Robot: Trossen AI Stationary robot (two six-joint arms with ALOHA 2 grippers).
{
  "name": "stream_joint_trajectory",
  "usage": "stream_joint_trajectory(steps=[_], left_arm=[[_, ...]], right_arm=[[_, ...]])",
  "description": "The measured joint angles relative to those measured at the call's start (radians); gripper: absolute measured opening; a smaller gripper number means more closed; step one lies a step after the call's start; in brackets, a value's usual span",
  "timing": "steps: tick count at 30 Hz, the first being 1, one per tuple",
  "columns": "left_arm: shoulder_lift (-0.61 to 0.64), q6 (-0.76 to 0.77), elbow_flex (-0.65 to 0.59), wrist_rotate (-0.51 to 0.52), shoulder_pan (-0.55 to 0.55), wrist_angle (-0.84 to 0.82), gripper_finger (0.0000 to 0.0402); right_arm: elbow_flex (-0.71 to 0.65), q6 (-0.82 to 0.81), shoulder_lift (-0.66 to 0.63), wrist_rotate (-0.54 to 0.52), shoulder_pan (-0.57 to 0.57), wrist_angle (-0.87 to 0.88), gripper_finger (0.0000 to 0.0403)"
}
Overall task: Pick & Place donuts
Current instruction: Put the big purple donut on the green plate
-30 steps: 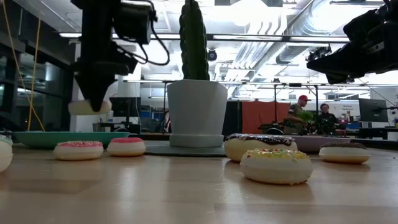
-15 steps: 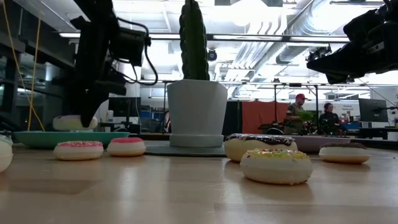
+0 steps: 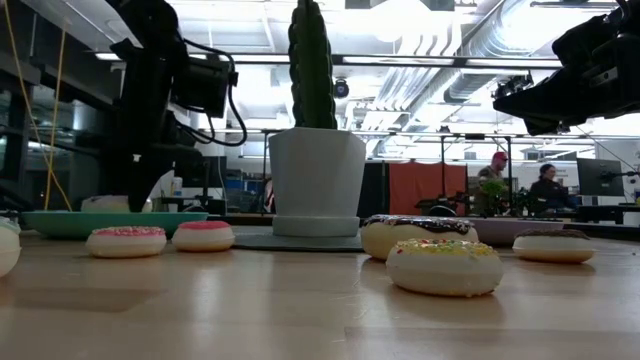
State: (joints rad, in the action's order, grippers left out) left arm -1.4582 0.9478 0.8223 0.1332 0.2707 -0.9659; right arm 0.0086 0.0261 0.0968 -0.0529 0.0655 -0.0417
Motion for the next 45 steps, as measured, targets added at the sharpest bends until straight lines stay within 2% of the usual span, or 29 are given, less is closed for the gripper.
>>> stream_joint_trajectory(steps=[13, 32, 45], left_arm=[[0.000, 0.000, 0.000, 0.005, 0.014, 0.001, 0.0148], [0.000, -0.034, 0.000, -0.001, 0.033, 0.025, 0.0153], [0.000, -0.034, 0.000, -0.001, 0.032, 0.024, 0.0228]], right_arm=[[0.000, 0.000, 0.000, 0.000, 0.000, 0.000, 0.0000], [0.000, 0.000, 0.000, 0.000, 0.000, 0.000, 0.0001], [0.000, 0.000, 0.000, 0.000, 0.000, 0.000, 0.0000]])
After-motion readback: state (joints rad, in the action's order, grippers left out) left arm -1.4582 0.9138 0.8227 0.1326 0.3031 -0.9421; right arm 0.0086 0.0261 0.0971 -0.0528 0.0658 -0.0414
